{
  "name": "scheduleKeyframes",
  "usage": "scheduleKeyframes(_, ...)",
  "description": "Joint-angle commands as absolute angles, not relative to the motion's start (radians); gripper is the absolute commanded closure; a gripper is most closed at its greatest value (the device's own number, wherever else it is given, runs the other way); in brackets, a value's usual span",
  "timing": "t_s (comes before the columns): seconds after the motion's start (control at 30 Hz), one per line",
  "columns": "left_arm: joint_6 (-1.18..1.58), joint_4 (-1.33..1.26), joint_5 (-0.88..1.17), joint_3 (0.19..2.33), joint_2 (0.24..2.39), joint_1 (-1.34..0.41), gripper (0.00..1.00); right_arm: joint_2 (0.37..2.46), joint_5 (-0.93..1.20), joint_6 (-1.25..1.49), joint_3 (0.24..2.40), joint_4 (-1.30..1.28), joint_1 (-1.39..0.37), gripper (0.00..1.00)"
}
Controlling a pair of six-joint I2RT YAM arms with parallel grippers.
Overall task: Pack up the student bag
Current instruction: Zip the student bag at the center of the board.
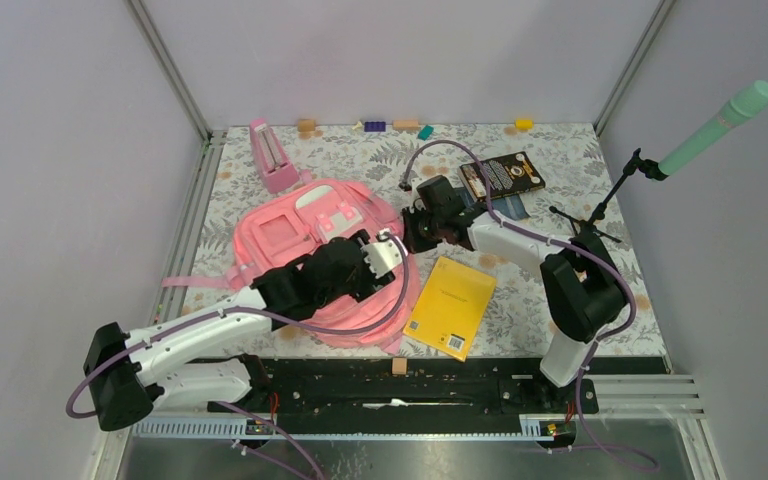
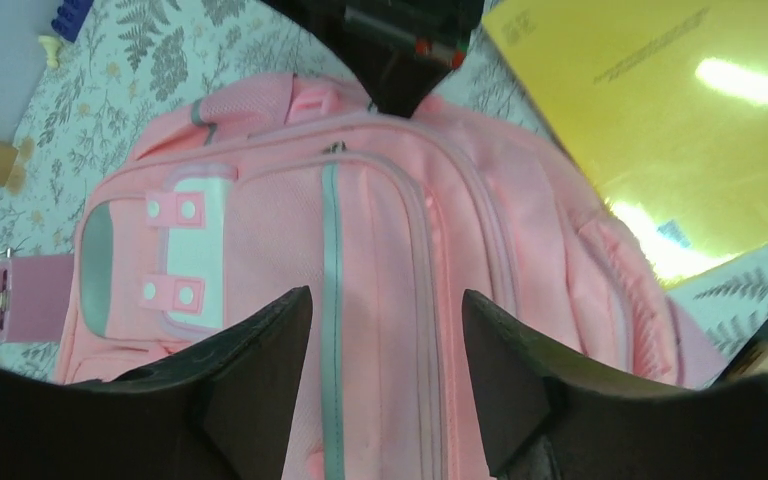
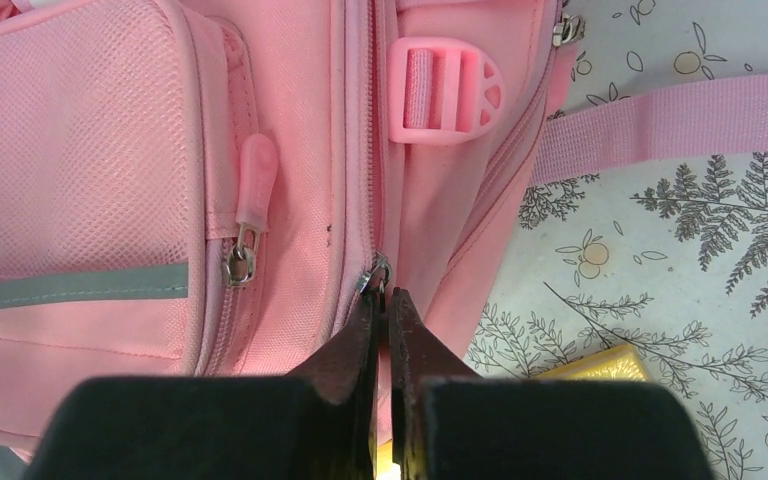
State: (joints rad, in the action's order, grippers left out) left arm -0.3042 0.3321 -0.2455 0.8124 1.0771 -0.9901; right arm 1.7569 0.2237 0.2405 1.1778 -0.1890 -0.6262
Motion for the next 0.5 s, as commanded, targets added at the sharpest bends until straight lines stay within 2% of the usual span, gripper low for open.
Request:
scheduleKeyframes(0.0, -0.176, 0.290, -0.224, 0.906, 1.118, -1.020, 0.39, 1.681, 0.164, 0.253, 1.160, -0.150, -0.635, 1.00)
scheduleKeyframes(0.47, -0.006, 0.128, -0.352, 0.817, 1.254, -1.115, 0.51, 1.611, 0.161, 0.261, 1.111, -0.150, -0.638, 1.00)
